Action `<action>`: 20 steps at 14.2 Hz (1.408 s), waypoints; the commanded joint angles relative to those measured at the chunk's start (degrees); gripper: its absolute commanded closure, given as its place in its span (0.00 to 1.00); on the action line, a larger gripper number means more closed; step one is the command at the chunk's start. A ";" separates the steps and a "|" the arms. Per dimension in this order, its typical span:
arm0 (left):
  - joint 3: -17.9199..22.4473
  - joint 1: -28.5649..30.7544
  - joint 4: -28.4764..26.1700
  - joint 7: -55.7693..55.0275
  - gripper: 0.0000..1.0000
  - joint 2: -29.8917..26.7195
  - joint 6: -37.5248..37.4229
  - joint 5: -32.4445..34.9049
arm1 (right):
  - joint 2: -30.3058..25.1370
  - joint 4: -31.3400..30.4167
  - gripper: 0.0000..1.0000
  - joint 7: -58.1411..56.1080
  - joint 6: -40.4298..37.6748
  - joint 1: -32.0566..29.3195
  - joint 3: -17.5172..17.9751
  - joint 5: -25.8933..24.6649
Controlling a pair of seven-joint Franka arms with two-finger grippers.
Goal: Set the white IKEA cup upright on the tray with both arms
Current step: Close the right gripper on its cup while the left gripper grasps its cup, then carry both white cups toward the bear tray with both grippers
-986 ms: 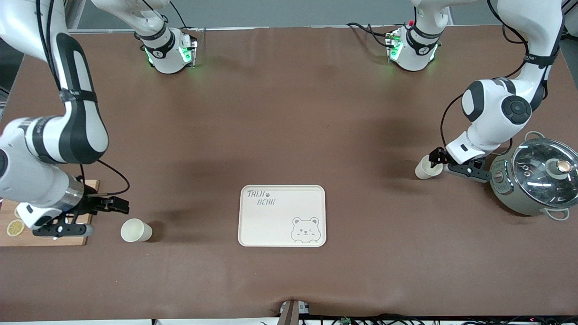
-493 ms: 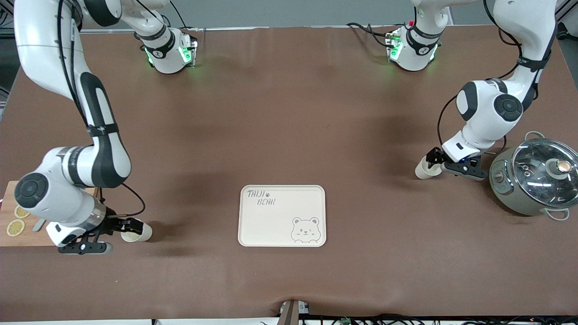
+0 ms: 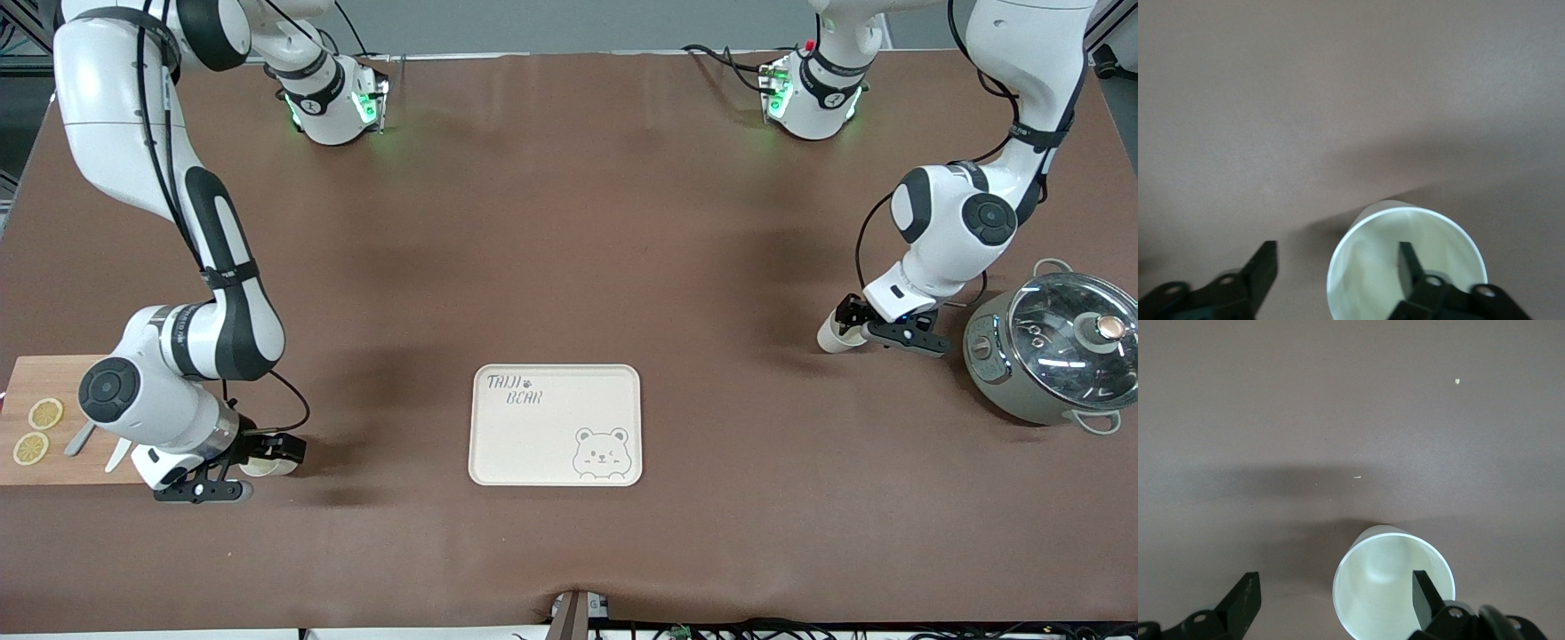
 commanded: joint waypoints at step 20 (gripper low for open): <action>0.45 -31.41 63.05 -57.20 1.00 26.31 -43.59 4.49 | 2.79 8.51 1.00 6.46 -5.72 7.53 -0.22 1.70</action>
